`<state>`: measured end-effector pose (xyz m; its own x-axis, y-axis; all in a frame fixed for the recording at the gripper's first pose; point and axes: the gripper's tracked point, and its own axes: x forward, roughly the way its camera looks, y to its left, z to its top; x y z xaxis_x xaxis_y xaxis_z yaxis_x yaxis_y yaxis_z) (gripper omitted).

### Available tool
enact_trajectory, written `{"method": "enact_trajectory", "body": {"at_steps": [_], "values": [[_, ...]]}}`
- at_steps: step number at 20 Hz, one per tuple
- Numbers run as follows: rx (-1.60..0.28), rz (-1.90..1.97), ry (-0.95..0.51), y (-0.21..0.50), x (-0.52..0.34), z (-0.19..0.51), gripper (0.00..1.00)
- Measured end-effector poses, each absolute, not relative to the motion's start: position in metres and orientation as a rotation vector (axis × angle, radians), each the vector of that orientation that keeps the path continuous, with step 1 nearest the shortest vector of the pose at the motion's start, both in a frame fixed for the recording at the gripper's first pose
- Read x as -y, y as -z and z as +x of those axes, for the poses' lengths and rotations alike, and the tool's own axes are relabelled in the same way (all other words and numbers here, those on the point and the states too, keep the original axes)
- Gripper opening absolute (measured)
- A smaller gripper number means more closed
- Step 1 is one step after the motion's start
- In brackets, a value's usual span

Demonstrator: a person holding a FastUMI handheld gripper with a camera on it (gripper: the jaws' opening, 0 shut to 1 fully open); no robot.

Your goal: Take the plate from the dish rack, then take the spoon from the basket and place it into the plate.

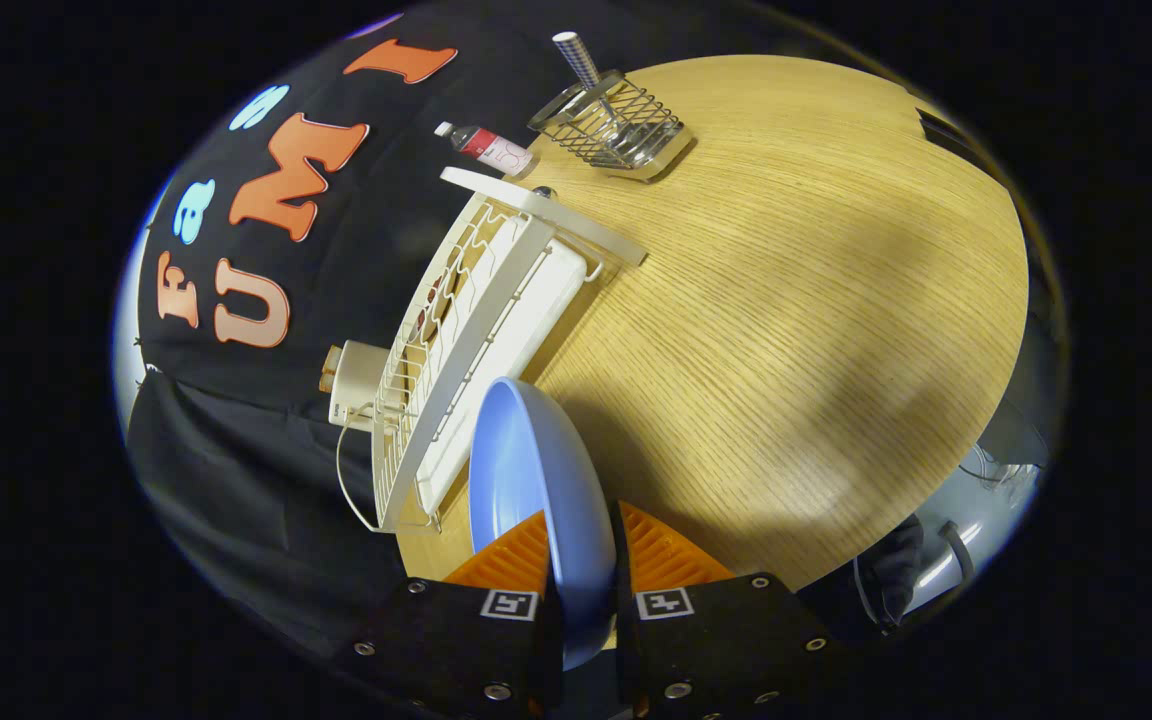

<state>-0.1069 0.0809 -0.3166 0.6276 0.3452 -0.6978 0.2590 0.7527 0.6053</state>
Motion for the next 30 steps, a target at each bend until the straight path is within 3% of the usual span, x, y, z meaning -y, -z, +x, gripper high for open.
{"method": "enact_trajectory", "body": {"at_steps": [5, 6, 13, 17, 18, 30], "values": [[-0.91, 0.704, -0.004, 0.314, -0.062, -0.107, 0.28], [-0.907, 0.692, 0.007, 0.312, -0.056, -0.107, 0.36], [-0.869, 0.57, 0.047, 0.293, -0.028, -0.1, 0.62], [-0.828, 0.457, 0.082, 0.277, -0.004, -0.086, 0.86], [-0.818, 0.429, 0.088, 0.272, 0.003, -0.082, 0.97], [-0.676, 0.138, 0.112, 0.205, 0.057, -0.024, 0.99]]}}
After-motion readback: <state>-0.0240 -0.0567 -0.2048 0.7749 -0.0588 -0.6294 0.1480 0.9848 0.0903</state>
